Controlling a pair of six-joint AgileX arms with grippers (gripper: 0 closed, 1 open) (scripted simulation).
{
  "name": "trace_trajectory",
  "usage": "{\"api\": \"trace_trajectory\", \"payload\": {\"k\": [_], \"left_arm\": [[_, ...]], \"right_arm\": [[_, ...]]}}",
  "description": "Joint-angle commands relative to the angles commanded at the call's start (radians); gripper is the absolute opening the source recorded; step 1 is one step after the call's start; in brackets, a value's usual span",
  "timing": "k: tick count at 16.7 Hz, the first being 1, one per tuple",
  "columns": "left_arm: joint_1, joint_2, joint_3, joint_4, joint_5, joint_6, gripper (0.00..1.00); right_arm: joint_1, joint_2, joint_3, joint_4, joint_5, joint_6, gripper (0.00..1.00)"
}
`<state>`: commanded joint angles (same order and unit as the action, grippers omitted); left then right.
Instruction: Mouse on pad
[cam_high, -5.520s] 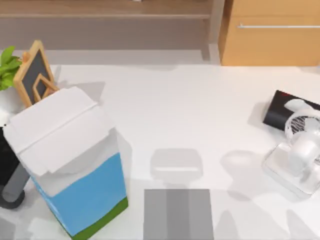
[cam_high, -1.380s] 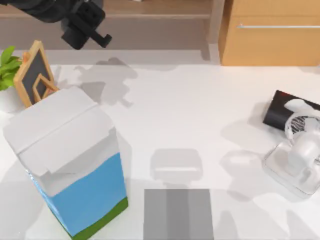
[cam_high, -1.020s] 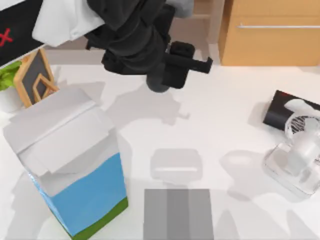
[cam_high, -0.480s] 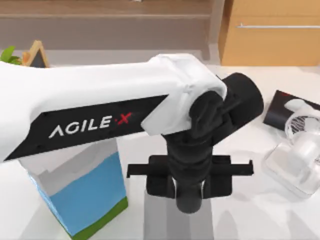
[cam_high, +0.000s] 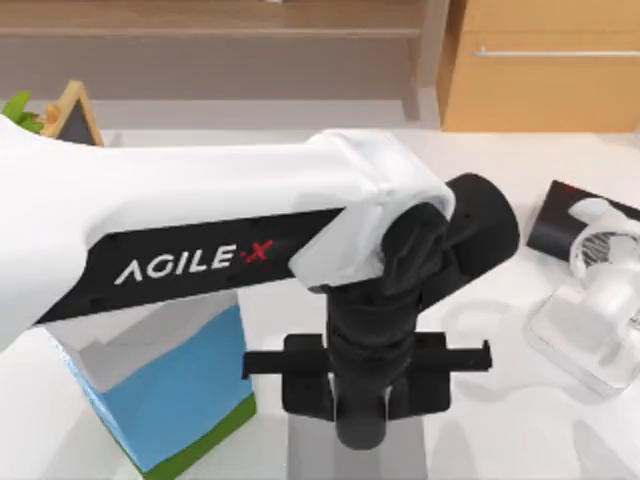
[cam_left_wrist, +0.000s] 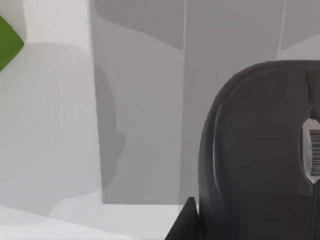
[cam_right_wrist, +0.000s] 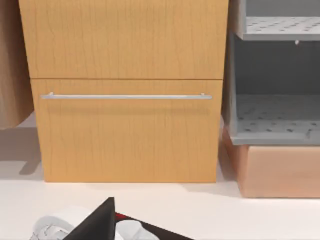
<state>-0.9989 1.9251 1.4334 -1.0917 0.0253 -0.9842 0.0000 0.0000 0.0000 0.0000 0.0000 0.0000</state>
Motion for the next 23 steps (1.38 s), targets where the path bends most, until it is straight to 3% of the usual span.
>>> {"api": "trace_trajectory", "payload": {"k": [11,23], "left_arm": [[0.002,-0.039,0.002,0.119,-0.001,0.013,0.0],[0.0,0.061,-0.109,0.163,0.001,0.002,0.0]], "right_arm": [[0.0,0.0,0.0,0.0,0.0,0.0,1.0],[0.0,0.0,0.0,0.0,0.0,0.0,1.0]]}}
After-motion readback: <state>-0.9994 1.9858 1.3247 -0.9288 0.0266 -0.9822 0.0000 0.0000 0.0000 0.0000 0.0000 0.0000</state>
